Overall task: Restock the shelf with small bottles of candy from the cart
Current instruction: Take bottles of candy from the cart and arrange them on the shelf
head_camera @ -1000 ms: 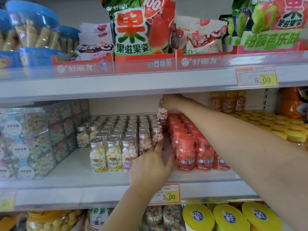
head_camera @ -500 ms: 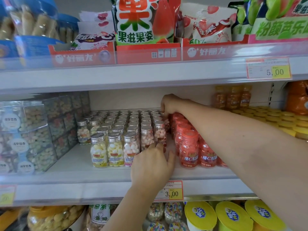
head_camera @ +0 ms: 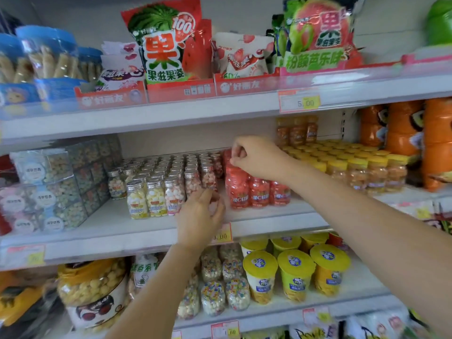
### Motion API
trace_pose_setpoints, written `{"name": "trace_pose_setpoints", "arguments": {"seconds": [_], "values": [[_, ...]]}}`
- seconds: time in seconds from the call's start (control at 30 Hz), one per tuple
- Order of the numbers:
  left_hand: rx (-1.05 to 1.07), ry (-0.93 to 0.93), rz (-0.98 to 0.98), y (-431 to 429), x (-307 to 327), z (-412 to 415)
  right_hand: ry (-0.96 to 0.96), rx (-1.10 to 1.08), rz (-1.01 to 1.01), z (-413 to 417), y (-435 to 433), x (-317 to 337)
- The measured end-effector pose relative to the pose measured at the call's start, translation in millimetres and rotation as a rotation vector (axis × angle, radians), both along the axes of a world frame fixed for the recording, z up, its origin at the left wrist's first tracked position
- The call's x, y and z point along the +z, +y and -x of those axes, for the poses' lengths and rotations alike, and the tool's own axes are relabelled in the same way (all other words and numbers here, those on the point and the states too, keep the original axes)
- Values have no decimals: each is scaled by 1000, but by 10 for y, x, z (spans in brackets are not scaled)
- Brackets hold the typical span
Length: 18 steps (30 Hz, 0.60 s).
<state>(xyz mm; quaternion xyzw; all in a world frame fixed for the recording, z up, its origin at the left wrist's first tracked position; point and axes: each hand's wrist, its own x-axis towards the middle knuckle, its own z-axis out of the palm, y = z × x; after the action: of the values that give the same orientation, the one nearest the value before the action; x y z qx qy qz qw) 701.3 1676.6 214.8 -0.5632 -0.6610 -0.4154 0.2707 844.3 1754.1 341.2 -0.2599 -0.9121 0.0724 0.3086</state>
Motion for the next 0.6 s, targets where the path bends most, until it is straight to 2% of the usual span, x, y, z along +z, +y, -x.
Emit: {"name": "trace_pose_setpoints", "arguments": {"seconds": [0.07, 0.13, 0.27, 0.37, 0.47, 0.6], "values": [[-125, -69, -87, -139, -125, -280, 63, 22, -1, -401, -253, -223], [-228, -125, -30, -323, -342, -661, -3, 40, 7, -759, -404, -501], [-373, -150, 287, -567, -1068, -1273, -273, 27, 185, -1360, -433, -1287], [-365, -232, 619, -645, -1593, -1546, -407, -28, 406, -1714, -328, -2000], [-341, -396, 909, -652, -2141, -1748, -524, -117, 616, -2047, -210, -2742], [-275, -640, 1149, -657, -2906, -1917, -689, -263, 879, -2372, -155, -3730]]}}
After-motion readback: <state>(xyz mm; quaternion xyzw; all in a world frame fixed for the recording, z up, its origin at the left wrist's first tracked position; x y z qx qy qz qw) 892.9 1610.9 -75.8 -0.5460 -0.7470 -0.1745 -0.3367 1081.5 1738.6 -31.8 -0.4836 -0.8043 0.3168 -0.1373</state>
